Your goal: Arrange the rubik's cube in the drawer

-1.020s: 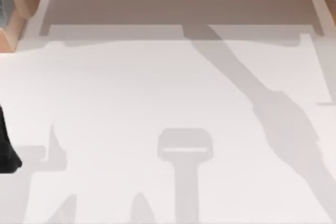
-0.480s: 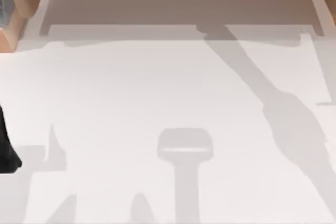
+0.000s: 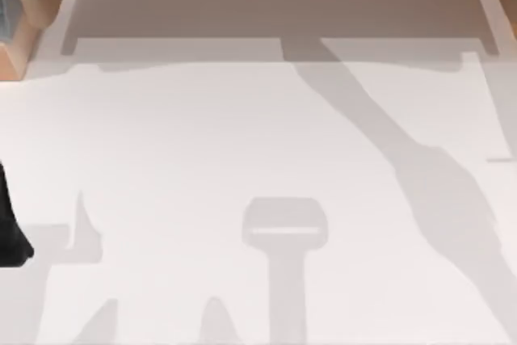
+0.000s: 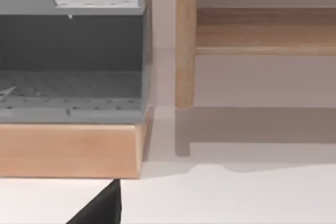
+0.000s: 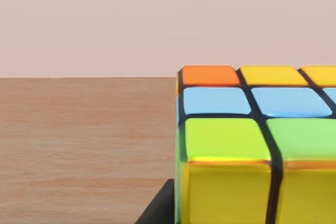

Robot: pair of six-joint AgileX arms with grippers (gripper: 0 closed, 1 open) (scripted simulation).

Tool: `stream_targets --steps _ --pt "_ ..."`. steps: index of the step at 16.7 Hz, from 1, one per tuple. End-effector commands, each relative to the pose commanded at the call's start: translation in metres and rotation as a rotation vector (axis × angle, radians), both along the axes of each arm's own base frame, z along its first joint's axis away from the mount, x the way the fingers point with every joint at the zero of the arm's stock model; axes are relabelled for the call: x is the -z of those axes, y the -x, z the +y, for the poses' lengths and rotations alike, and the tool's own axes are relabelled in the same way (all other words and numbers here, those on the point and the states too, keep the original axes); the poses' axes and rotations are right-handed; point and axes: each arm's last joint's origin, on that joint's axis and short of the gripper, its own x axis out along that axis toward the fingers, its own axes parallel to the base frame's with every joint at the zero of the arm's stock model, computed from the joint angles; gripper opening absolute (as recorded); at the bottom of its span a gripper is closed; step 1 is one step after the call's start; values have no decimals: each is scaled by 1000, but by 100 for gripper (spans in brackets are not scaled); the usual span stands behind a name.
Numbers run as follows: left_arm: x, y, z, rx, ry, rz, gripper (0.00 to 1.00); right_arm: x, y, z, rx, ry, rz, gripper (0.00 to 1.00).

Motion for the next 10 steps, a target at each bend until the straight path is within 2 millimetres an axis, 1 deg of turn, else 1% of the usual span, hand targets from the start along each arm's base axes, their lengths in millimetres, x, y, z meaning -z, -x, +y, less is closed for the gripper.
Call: stream_targets --steps 3,5,7,8,10 --pt "0 0 0 0 0 0 100 1 -2 -1 3 -2 0 0" --pt "0 0 0 0 0 0 100 -10 -1 -10 12 -18 -7 0" --pt "0 0 0 0 0 0 100 -30 0 -32 42 -45 -12 0" --pt "0 0 0 0 0 0 100 -42 2 -47 65 -60 -13 0" --pt "0 0 0 0 0 0 100 -67 6 -84 123 -88 -6 0"
